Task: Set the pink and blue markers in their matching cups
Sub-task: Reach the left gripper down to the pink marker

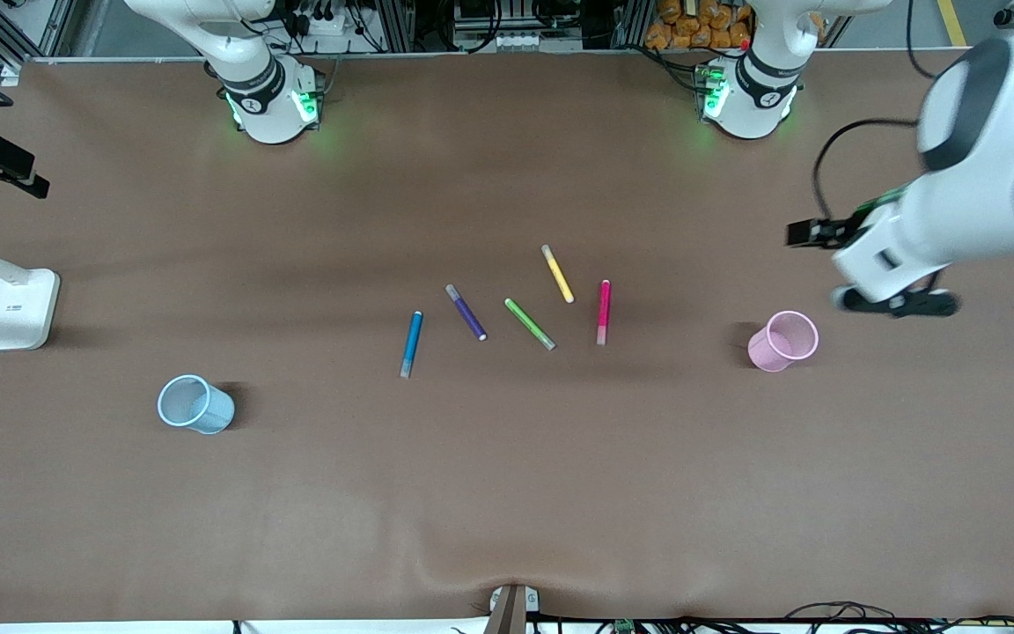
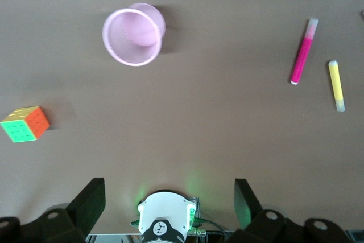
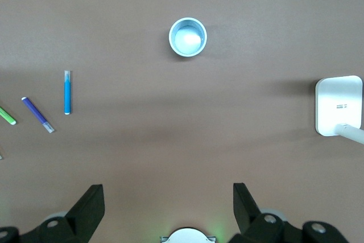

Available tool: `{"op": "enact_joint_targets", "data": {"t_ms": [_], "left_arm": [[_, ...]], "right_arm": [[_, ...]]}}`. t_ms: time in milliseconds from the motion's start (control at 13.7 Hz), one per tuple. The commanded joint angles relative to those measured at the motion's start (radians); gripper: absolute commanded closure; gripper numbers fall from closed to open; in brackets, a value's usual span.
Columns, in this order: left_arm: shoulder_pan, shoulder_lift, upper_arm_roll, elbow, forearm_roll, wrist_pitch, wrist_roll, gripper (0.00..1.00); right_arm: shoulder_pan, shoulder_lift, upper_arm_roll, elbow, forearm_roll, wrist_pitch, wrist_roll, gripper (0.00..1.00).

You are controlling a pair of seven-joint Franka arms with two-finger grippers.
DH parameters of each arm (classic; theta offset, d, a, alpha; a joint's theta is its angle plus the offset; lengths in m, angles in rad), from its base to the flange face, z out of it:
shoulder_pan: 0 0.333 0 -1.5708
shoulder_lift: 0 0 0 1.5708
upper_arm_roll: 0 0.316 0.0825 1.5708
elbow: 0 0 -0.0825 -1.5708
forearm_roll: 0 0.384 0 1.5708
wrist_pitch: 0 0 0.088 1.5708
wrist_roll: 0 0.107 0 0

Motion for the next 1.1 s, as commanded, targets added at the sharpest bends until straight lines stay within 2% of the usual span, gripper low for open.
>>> {"op": "enact_joint_targets", "data": {"t_ms": [0, 439, 585, 878, 1024], "left_arm": [[-0.036, 0.068, 0.001, 0.011, 0.005, 0.041, -0.02, 0.0], [-0.148, 0.195, -0.01, 0.002, -0.043, 0.12, -0.228, 0.0], [-0.186, 0.238, -0.01, -0.001, -0.049, 0.147, -0.262, 0.0], [-0.244, 0.307, -0.011, -0.001, -0.052, 0.215, -0.286, 0.0], [-0.255, 0.339, -0.011, -0.001, -0.052, 0.264, -0.287, 0.0]], "right_arm": [[-0.018, -0.001, 0.011, 0.006, -0.001, -0.004, 0.001, 0.0], [-0.03, 0.007, 0.011, 0.006, -0.005, -0.001, -0.002, 0.0], [-0.033, 0.025, 0.011, 0.007, -0.052, 0.014, -0.003, 0.0], [-0.035, 0.08, 0.011, 0.004, -0.066, 0.064, -0.006, 0.0], [-0.036, 0.091, 0.011, 0.004, -0.101, 0.078, -0.003, 0.0]]}}
